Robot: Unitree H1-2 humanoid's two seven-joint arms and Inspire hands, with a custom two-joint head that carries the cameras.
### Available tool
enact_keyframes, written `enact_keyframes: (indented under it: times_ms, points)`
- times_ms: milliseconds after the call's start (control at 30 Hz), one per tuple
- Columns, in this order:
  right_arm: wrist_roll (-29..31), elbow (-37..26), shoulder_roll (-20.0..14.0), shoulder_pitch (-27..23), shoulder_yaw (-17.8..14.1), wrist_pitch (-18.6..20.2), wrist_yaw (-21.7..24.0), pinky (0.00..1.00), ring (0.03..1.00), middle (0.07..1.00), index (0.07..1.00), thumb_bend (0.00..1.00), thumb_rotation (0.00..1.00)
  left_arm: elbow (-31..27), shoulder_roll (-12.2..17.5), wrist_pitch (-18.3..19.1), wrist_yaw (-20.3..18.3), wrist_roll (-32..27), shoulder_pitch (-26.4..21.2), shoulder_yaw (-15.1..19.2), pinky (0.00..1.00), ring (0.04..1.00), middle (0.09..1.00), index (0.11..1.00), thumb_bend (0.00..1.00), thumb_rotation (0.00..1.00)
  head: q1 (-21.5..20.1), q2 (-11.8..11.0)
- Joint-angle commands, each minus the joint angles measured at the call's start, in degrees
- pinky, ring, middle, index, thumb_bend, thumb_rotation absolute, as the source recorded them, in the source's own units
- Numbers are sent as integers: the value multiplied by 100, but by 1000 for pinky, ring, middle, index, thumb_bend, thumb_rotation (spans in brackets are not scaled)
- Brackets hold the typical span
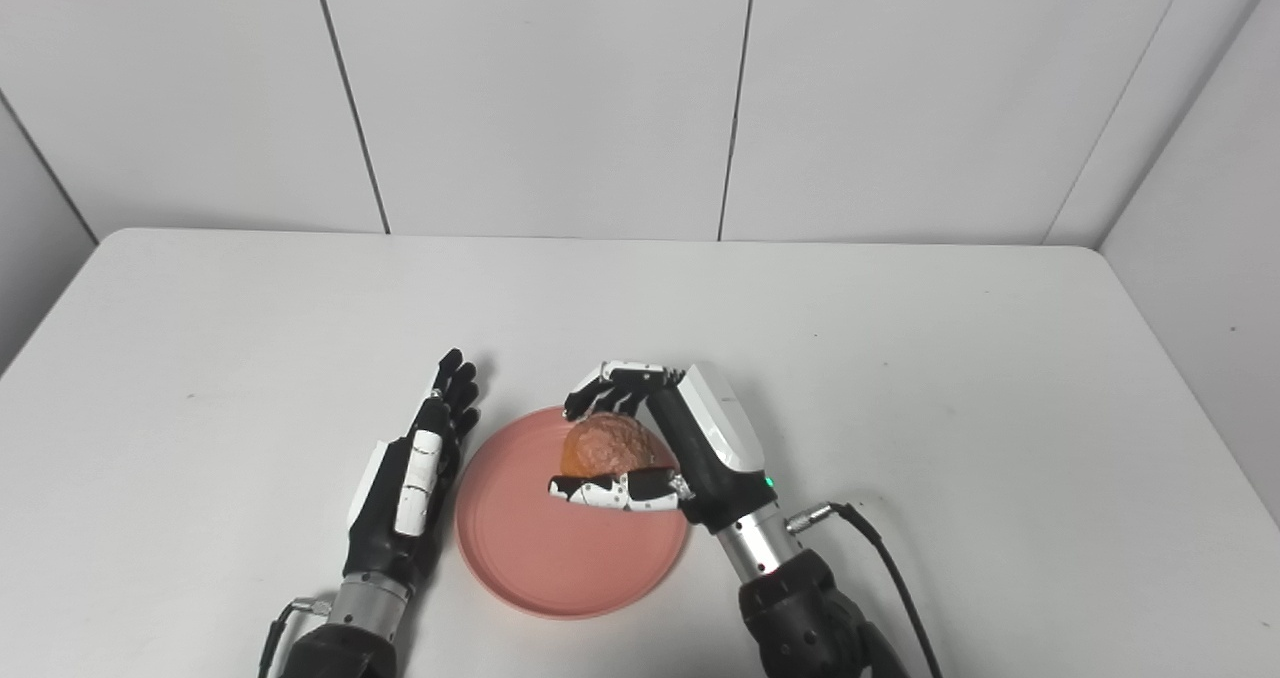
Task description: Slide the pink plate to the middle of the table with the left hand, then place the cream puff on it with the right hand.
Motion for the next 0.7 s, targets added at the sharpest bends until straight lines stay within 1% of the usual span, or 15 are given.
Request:
enact_keyframes:
  times_ms: [0, 33, 133, 200, 300, 400, 500, 633, 667]
  points:
    - [35, -285, 55, -24, 11, -51, 78, 401, 456, 527, 443, 510, 0, 40, -142, -20, -51, -21, 58, -110, 1000, 1000, 1000, 1000, 679, 1000, 11, 5]
    - [33, -305, 65, -5, 13, -43, 116, 394, 449, 530, 446, 510, 0, 46, -141, -19, -55, -22, 55, -111, 1000, 1000, 1000, 1000, 685, 1000, 11, 5]
    - [89, -189, 66, 38, 51, -223, 181, 398, 451, 529, 446, 510, 0, 58, -128, -52, -56, -10, 59, -110, 1000, 1000, 1000, 1000, 685, 1000, 13, -1]
    - [83, -145, 66, 59, 76, -231, 229, 409, 458, 526, 444, 510, 0, 72, -148, -74, -28, -4, 53, -99, 1000, 1000, 1000, 1000, 688, 1000, 18, -5]
    - [99, -150, 59, 81, 103, -86, 345, 417, 461, 528, 444, 510, 0, 131, -171, -148, 7, -2, 38, -77, 1000, 1000, 1000, 1000, 693, 1000, 18, -5]
    - [147, -197, 30, 91, 126, 162, 605, 414, 455, 533, 447, 509, 0, 116, -168, -128, 0, 7, 39, -89, 1000, 1000, 1000, 1000, 696, 1000, 18, -5]
    - [88, -254, -11, 78, 152, 379, 840, 412, 447, 539, 452, 509, 0, 108, -178, -128, -13, -10, 40, -82, 1000, 1000, 1000, 1000, 678, 1000, 18, -5]
    - [17, -281, -42, 56, 162, 512, 1005, 423, 446, 541, 455, 508, 0, 97, -190, -131, -8, -6, 46, -79, 1000, 1000, 1000, 1000, 682, 1000, 31, 18]
    - [2, -282, -48, 48, 163, 524, 1026, 442, 455, 541, 453, 509, 0, 83, -189, -113, -6, 2, 49, -81, 1000, 1000, 1000, 1000, 681, 1000, 31, 18]
